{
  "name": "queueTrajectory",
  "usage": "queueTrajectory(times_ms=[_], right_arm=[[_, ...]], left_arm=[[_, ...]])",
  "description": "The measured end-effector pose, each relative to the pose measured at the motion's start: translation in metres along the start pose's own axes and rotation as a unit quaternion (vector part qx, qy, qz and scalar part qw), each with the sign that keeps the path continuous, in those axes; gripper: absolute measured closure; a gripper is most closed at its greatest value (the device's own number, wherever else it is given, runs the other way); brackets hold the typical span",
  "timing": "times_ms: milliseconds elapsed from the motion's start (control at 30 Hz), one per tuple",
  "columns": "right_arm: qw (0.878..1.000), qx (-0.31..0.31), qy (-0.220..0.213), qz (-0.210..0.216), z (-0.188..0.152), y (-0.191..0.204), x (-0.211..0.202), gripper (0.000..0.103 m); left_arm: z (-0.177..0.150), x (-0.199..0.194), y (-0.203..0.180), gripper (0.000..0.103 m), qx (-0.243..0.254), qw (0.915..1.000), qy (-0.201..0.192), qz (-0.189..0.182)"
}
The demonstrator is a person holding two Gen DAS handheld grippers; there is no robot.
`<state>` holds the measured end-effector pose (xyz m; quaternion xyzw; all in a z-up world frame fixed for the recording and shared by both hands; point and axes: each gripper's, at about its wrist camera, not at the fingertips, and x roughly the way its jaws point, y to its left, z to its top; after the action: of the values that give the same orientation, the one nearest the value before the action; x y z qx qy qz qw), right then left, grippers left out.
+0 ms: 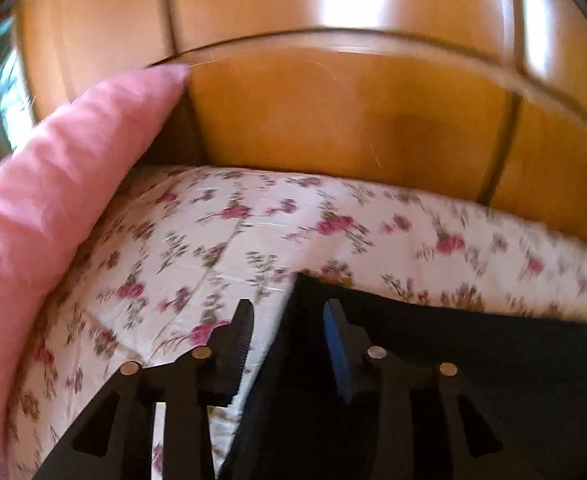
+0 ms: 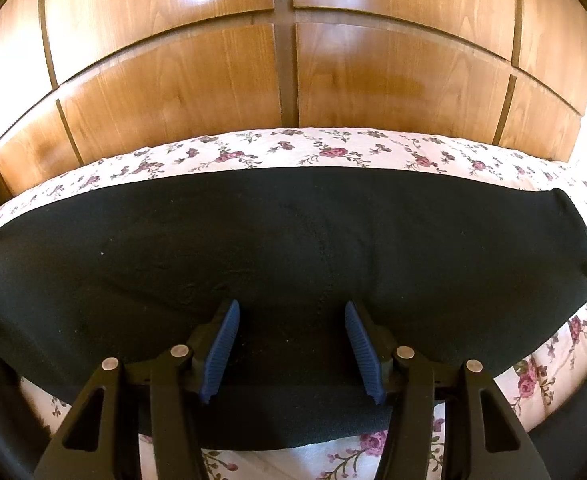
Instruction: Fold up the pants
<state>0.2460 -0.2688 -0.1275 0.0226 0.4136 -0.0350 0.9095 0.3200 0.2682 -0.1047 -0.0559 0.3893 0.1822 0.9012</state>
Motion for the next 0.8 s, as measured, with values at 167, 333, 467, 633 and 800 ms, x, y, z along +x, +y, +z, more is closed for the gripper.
queueTrajectory(times_ms=[167, 333, 467, 633, 800], right_arm=[[1.000, 0.001, 0.000, 0.001, 0.001, 0.000, -0.001, 0.047], [1.000, 0.000, 0.002, -0.001, 0.001, 0.001, 0.000, 0.047], [1.000, 0.004, 0.004, 0.005, 0.002, 0.000, 0.001, 0.046], [0.999, 0.016, 0.012, 0.033, 0.003, -0.004, 0.001, 0.037], [0.995, 0.041, 0.019, 0.091, 0.009, -0.024, -0.007, 0.032]], left_arm=[[-0.011, -0.021, 0.035, 0.065, -0.119, 0.9918, 0.027, -0.036], [-0.037, -0.056, 0.021, 0.064, -0.141, 0.9847, 0.017, -0.100], [-0.058, -0.073, -0.016, 0.057, -0.097, 0.9853, 0.007, -0.140], [-0.095, -0.058, -0.068, 0.051, -0.006, 0.9899, 0.040, -0.136], [-0.090, -0.056, -0.059, 0.051, -0.035, 0.9852, 0.042, -0.162]])
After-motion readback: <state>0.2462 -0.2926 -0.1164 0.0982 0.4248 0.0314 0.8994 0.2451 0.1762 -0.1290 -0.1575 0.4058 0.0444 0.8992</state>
